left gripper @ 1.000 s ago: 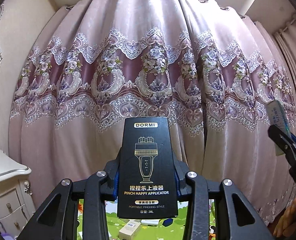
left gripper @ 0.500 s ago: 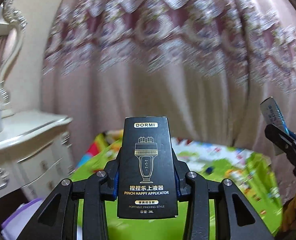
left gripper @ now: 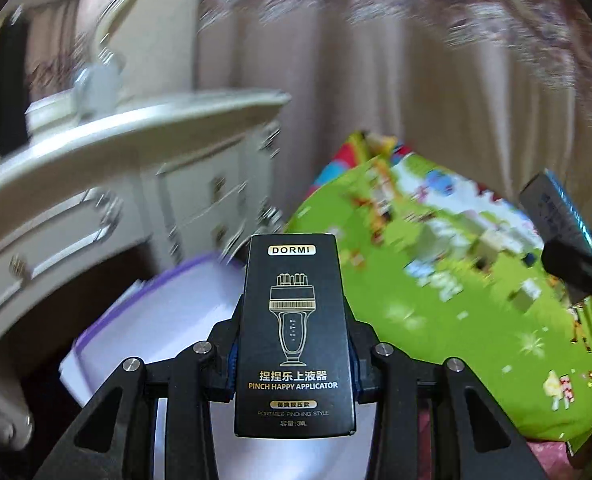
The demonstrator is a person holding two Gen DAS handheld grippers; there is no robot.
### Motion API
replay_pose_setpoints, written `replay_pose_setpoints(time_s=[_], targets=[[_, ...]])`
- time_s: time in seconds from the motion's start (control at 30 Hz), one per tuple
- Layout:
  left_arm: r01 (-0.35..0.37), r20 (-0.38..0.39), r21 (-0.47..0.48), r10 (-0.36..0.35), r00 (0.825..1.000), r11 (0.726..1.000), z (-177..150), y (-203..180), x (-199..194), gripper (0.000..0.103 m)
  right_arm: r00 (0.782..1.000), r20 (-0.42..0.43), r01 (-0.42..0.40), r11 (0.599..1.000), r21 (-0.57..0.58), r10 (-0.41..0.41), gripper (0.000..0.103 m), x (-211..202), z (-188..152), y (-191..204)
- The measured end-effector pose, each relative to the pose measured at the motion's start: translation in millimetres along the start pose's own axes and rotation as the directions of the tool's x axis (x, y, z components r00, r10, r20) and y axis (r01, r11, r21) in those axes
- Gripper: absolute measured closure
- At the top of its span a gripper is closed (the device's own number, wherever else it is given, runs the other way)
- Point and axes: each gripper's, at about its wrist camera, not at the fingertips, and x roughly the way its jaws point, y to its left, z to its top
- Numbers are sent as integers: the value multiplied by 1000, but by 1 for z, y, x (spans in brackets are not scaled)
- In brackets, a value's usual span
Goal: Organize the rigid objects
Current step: 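Carry both held boxes up and over to the white purple-rimmed storage box, then open both tools to drop the black and teal boxes into the storage box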
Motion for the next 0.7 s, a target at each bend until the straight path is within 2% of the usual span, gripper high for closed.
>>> replay_pose_setpoints(time_s=[0.1, 0.2, 0.33, 0.57, 0.7], targets=[[-51, -58, -42, 49, 997, 998, -18, 28, 13, 63, 995, -78, -65, 995, -71, 59, 66, 35, -5, 28], [-96, -108, -72, 88, 990, 993, -36, 50, 24, 63, 985, -137, -118, 986, -114, 102, 66, 54, -15, 52], [-134, -187, -118, 110, 976, 984, -56, 76, 40, 63, 960, -240, -182, 972, -150, 143, 66, 89, -33, 75], [-160, -254, -129, 124, 959, 979, -71, 90, 59, 63, 913, -367, -240, 962, -133, 177, 66, 131, -63, 92], [-141, -262, -126, 104, 959, 982, -72, 84, 62, 63, 907, -376, -253, 959, -127, 189, 66, 132, -69, 91]])
